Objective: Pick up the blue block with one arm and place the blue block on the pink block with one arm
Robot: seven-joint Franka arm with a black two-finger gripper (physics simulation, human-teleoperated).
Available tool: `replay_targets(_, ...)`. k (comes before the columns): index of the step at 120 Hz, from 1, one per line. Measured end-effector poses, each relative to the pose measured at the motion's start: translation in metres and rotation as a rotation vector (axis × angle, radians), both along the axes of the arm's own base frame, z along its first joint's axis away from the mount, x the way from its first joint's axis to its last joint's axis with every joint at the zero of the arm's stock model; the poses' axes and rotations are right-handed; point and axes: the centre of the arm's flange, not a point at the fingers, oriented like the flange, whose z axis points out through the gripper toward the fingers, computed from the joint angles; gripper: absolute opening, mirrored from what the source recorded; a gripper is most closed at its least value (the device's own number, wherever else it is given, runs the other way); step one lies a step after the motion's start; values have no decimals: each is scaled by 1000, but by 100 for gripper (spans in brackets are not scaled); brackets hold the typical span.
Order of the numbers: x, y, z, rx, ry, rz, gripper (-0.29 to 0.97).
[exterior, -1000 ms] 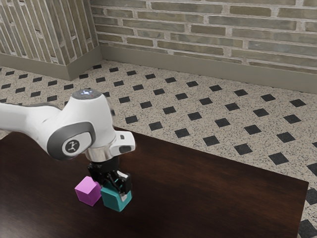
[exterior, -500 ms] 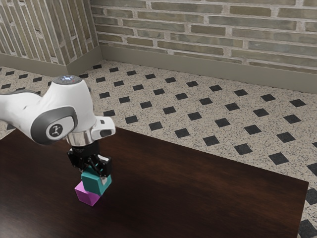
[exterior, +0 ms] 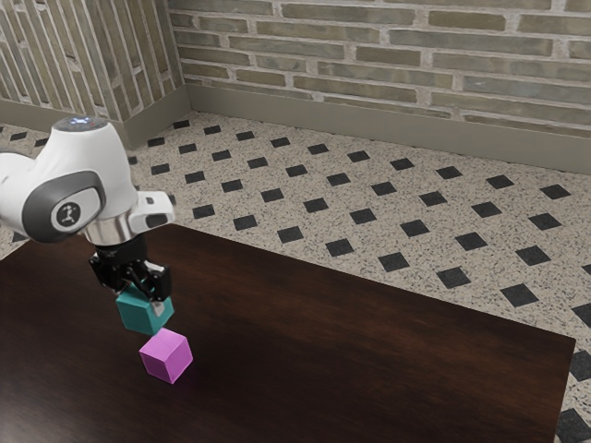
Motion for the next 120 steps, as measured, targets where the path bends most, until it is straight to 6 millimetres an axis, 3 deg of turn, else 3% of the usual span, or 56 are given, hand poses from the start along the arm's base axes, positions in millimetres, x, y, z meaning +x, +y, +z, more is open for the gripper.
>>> replay_targets(120, 13, 26, 0, 11, -31, -168, 37)
